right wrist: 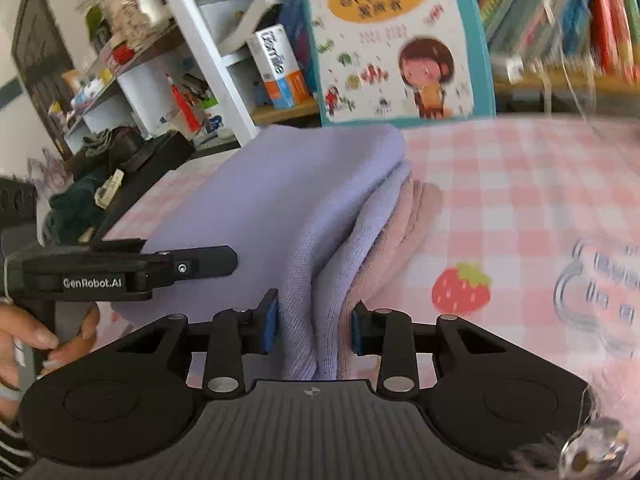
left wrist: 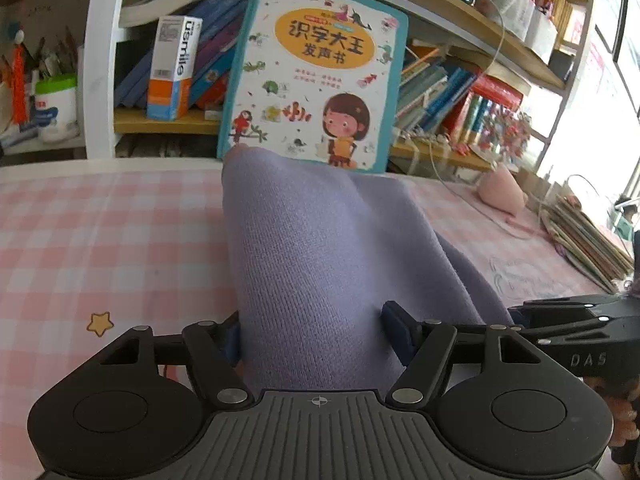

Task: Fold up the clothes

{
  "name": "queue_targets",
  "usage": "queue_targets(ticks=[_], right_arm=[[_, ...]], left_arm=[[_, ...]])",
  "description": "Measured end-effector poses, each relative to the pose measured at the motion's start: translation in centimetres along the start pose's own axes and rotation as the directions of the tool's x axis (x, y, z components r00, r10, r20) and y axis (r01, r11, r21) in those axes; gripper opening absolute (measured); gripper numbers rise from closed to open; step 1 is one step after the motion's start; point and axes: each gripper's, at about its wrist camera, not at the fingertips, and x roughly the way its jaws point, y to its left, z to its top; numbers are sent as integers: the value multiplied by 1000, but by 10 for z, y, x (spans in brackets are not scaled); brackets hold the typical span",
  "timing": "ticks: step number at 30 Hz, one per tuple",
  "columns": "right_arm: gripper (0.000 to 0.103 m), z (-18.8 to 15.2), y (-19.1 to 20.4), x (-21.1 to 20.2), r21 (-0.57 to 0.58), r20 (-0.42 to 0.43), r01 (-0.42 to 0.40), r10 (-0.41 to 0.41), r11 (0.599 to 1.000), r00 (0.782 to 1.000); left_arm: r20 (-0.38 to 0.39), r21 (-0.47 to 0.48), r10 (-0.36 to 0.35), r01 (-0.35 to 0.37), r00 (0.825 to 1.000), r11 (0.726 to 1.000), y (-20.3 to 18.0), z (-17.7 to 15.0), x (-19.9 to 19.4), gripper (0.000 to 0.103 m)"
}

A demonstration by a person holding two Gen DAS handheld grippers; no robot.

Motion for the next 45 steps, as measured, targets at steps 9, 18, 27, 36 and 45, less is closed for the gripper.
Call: queue_targets(ticks=[9, 18, 27, 36, 45], right_arm=[[50, 2, -22, 6, 232, -37, -77, 87, 970, 995], [35, 4, -3, 12, 162, 9, -26, 25, 986, 1000], [31, 1, 37, 2, -28, 85, 47, -44, 998, 995], [31, 43, 53, 22, -81, 132, 39, -28, 996, 991], [31, 93, 43, 70, -70, 138, 35, -25, 997, 990]], left_arm=[[-23, -211, -142, 134, 990, 968, 36, -6, 12, 77], [19, -166, -94, 96, 995, 981, 27, -8, 7, 66], [91, -61, -44, 50, 995, 997, 15, -4, -21, 63], [147, -102, -30, 45, 989, 994, 43, 28, -20, 63], [175, -137, -11, 35, 985, 990, 77, 61, 14, 63]])
